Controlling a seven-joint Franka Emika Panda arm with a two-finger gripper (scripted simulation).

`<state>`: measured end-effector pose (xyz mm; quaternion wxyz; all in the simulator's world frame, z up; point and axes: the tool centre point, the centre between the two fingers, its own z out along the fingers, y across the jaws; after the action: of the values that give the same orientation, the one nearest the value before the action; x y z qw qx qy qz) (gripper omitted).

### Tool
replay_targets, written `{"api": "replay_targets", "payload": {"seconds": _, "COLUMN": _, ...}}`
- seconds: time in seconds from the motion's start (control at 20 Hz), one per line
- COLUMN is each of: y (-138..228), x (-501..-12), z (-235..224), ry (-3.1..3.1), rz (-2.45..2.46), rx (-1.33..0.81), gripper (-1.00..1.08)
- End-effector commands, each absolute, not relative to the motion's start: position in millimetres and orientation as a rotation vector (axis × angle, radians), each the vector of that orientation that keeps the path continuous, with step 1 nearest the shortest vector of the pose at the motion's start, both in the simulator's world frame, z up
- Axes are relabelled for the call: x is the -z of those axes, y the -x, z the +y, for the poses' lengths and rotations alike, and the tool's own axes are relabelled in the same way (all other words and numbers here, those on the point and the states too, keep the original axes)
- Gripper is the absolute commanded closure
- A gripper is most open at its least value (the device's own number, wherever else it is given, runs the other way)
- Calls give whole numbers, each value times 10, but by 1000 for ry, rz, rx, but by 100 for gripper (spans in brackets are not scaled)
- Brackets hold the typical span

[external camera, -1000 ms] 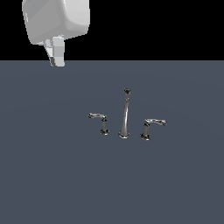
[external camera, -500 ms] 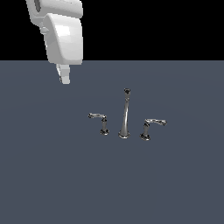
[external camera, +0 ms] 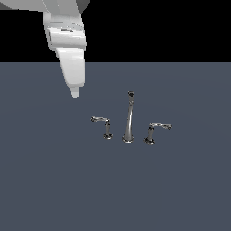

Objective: Turn on the faucet by rotating a designated handle.

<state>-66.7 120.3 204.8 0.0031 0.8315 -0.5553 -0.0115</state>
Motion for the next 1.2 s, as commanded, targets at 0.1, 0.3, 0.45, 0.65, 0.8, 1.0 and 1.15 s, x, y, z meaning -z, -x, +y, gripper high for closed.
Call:
{"api": "replay_targets", "payload": {"seconds": 0.1, "y": 490, "x": -1856, "z": 1166, "ry": -2525, "rz": -1860, "rx": 30, "gripper": 108}}
{"api": "replay_targets", "payload": {"seconds": 0.3, "y": 328, "x": -1677, "z": 1113, "ry": -2443, "rz": -1968, "rx": 25, "gripper": 108}}
{"api": "replay_targets", "payload": {"seconds": 0.45, "y": 199, "x": -1534, "z": 1059, "ry": -2373, "rz": -2051, "rx": 20, "gripper": 108}}
{"api": "replay_targets", "payload": {"seconds": 0.65, "y": 24, "x": -1334, "z": 966, "ry": -2269, "rz": -2166, "rx": 13, "gripper": 108}}
{"api": "replay_targets", "payload": {"seconds": 0.8, "y": -93, "x": -1198, "z": 890, "ry": -2194, "rz": -2242, "rx": 8, "gripper": 108}}
{"api": "replay_targets", "payload": {"seconds": 1.0, "y": -223, "x": -1045, "z": 792, "ry": -2105, "rz": -2327, "rx": 3, "gripper": 108}}
{"api": "replay_targets", "payload": {"seconds": 1.15, "y": -298, "x": -955, "z": 728, "ry": -2049, "rz": -2378, "rx": 0, "gripper": 108}}
